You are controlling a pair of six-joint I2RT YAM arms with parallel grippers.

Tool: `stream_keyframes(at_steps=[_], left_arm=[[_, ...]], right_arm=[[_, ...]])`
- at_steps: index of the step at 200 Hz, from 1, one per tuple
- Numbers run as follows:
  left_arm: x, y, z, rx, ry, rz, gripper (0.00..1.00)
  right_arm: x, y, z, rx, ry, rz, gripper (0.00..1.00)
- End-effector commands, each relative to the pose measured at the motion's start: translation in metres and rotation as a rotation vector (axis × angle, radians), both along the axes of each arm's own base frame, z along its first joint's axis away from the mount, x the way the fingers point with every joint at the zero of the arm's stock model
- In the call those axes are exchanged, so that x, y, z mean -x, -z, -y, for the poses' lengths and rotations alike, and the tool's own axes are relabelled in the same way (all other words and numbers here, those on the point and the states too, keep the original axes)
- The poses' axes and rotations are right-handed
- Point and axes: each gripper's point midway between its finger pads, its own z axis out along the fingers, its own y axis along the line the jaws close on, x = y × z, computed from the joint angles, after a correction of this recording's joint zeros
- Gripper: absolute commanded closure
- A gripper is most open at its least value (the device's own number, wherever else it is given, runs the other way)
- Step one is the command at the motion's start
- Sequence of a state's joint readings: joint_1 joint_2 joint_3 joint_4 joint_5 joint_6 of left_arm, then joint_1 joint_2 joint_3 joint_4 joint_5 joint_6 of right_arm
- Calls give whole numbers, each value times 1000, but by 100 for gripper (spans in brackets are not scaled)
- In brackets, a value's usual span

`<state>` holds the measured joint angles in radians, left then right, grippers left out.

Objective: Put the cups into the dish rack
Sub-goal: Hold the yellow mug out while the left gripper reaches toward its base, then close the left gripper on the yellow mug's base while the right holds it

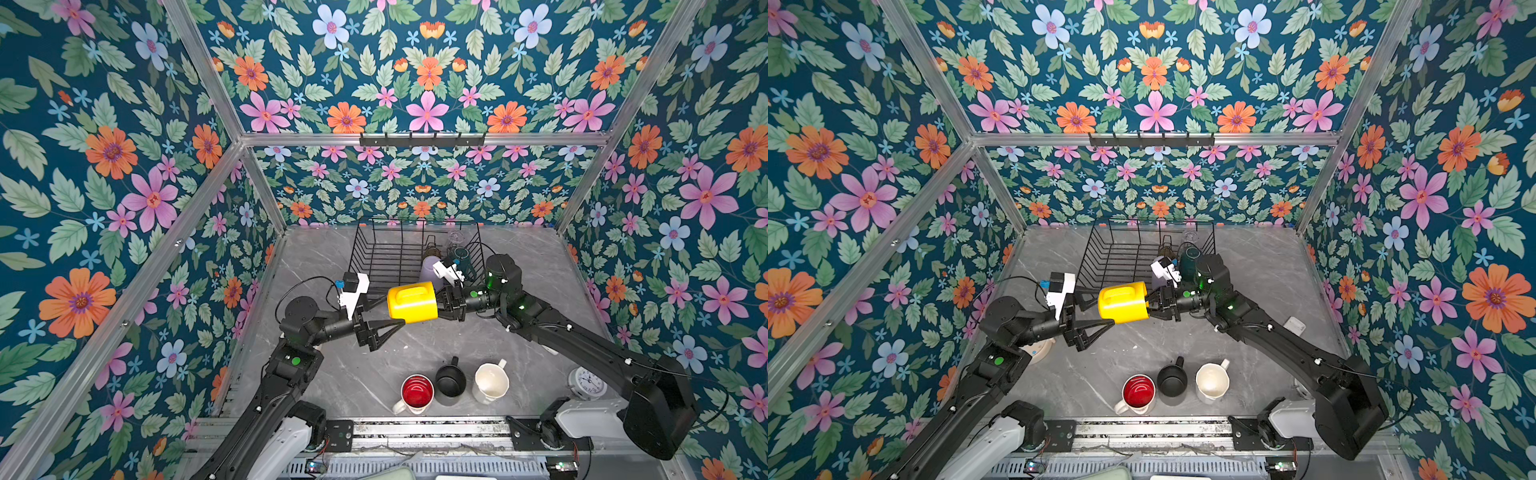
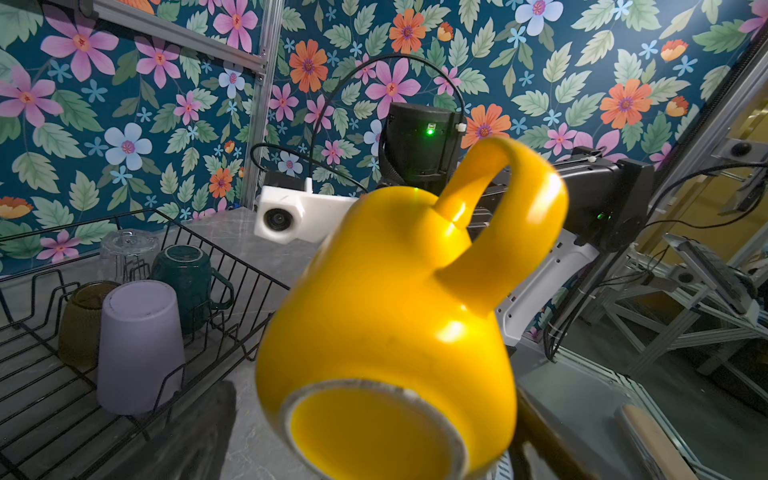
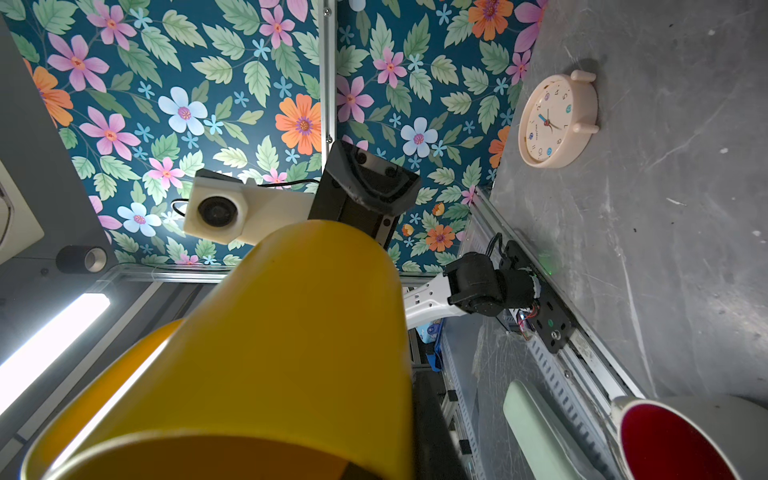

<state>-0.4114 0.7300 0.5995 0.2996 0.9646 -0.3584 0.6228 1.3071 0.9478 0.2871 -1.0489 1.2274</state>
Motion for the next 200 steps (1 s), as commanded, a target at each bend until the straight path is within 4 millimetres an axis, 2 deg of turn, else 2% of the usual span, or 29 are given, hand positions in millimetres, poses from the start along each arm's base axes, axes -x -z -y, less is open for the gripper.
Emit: stream_keyframes(at_steps=[1,70,200], left_arm=[[-3,-4,-1,8,-17,30,1],[2,-10,0,23,12,42,1],[12,-11,4,31,86,40,3]], right_arm=[[7,-17,1,-56,-31,64,100],[14,-16,-3,-67,-66,55,100],[17,-18,-34,-109,-138,41,100]])
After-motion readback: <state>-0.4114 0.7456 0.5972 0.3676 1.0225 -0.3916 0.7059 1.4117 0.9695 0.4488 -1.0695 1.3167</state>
